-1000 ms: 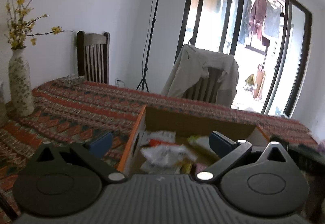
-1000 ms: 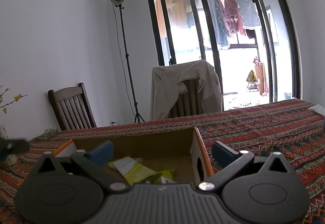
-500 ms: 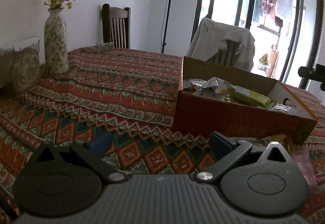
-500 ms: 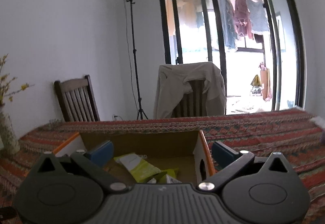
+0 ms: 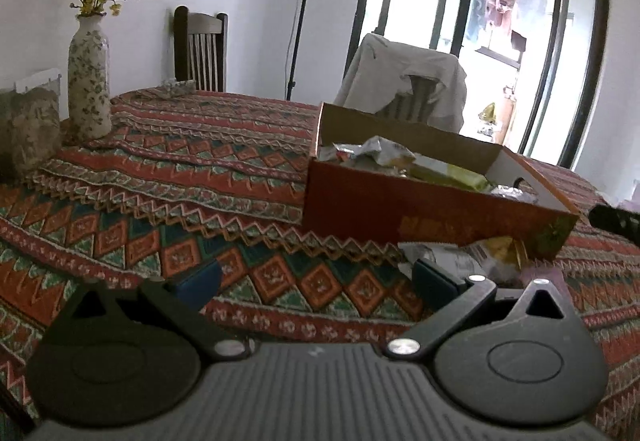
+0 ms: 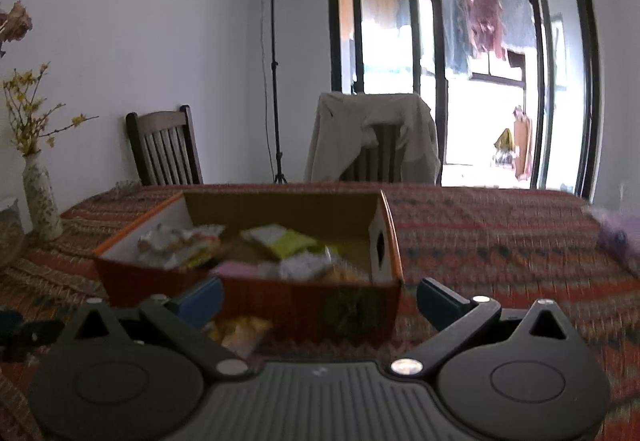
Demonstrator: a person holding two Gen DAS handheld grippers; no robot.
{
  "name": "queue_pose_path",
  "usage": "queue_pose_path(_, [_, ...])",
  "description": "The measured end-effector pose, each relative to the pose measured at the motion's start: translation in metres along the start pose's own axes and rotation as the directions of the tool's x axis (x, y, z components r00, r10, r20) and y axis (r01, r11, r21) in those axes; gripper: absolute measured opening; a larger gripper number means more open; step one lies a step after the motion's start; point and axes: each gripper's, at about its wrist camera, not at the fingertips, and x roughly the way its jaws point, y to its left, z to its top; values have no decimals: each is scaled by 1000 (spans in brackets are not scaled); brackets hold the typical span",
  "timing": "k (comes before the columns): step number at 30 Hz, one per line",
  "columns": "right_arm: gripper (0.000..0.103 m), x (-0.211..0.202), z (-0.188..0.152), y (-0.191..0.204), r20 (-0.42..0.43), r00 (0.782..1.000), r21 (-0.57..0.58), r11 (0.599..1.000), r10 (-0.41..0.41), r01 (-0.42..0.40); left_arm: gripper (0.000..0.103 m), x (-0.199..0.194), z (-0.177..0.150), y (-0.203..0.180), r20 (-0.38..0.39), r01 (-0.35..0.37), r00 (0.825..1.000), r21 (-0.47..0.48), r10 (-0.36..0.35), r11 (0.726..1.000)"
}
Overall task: Organize snacks
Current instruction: 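Move both tools back over the snack pile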
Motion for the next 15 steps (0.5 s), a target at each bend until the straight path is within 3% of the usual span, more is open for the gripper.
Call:
queue_pose_path(7, [103,-12,-33,-10,-69,998,39,999,8,-5,103,7,-11,7,-24,9,1000,-20,-10,1000])
queue_pose_path(15, [103,-11,-48,-14,-136,990,74,997,39,-29,103,10,-12,9,-28,29,999,-34,-30,999])
